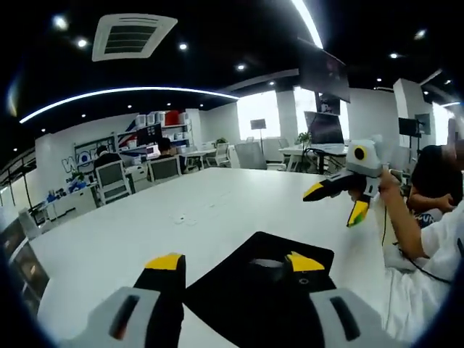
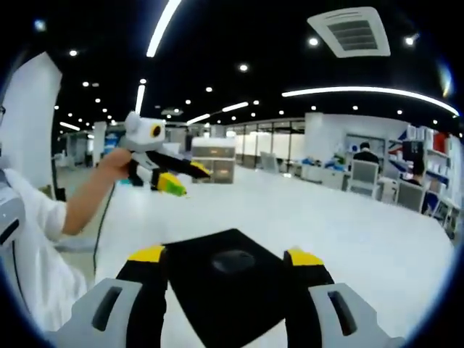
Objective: Arrange the mouse and mouse pad neatly on the desk surface
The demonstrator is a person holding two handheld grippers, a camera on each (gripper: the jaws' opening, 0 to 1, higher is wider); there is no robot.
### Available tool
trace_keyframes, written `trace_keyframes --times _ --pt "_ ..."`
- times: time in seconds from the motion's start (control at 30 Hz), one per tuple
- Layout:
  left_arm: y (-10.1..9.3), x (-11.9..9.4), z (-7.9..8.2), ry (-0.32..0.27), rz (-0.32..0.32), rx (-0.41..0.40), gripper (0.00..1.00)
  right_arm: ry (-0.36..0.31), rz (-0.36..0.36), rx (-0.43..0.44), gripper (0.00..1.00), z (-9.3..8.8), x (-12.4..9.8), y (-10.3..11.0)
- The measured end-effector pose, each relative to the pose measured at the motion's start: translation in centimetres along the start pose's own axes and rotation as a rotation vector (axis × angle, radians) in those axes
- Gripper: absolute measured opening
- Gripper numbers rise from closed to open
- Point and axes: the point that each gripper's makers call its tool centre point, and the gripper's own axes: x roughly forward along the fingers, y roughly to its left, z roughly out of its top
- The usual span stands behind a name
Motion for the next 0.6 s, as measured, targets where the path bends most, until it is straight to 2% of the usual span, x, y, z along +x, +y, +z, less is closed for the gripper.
trace_keyframes --times 0.23,0.6 --pt "-0.2 -2.4 0.9 -0.057 0.014 0.008 0.55 -0.041 -0.041 0.003 0.61 1.4 -1.6 -1.1" --pt "-1.7 -4.6 0.5 -0.125 -0.031 -0.036 0.55 -0.063 -0.07 0.014 0.61 2.0 -2.8 -2.3"
